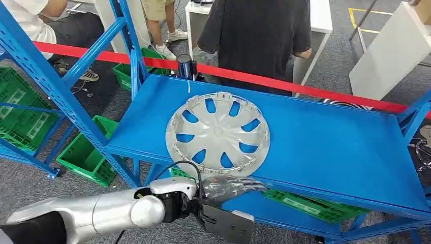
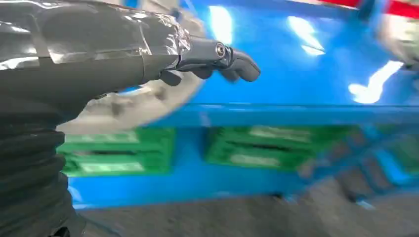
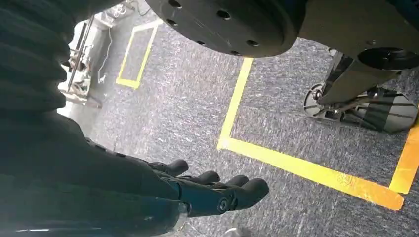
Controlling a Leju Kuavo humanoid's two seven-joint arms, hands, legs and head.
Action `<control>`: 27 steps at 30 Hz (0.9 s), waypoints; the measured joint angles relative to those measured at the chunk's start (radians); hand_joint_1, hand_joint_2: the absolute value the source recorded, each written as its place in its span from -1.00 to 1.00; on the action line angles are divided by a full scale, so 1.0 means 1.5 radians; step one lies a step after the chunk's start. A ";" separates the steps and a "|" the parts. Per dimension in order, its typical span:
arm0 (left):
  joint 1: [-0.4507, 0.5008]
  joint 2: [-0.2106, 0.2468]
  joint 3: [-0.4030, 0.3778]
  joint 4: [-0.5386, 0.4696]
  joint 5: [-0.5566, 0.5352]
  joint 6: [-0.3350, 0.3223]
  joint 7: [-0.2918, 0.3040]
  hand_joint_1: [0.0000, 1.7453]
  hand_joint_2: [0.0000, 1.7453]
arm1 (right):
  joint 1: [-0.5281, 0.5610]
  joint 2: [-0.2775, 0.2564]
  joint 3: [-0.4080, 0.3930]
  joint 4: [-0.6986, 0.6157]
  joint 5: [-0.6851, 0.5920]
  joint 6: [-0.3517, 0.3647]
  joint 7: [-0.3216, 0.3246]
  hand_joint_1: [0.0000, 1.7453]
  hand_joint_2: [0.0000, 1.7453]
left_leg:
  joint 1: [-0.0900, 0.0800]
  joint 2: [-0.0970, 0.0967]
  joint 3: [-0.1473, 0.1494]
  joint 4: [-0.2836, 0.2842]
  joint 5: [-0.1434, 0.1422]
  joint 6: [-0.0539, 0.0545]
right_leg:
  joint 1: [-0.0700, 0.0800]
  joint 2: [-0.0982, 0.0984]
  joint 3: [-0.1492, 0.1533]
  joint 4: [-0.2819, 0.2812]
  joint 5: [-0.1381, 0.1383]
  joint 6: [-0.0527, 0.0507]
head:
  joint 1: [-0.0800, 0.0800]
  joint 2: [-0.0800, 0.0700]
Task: Take the parts from the cabinet and place them on the table.
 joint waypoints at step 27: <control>0.030 -0.022 0.004 0.005 -0.135 0.002 0.047 -1.00 1.00 | 0.008 0.000 -0.018 0.000 -0.024 -0.010 0.001 -1.00 1.00 | 0.000 0.000 -0.002 0.000 0.000 0.000 | 0.000 0.000 -0.002 0.000 0.000 0.000 | 0.000 0.000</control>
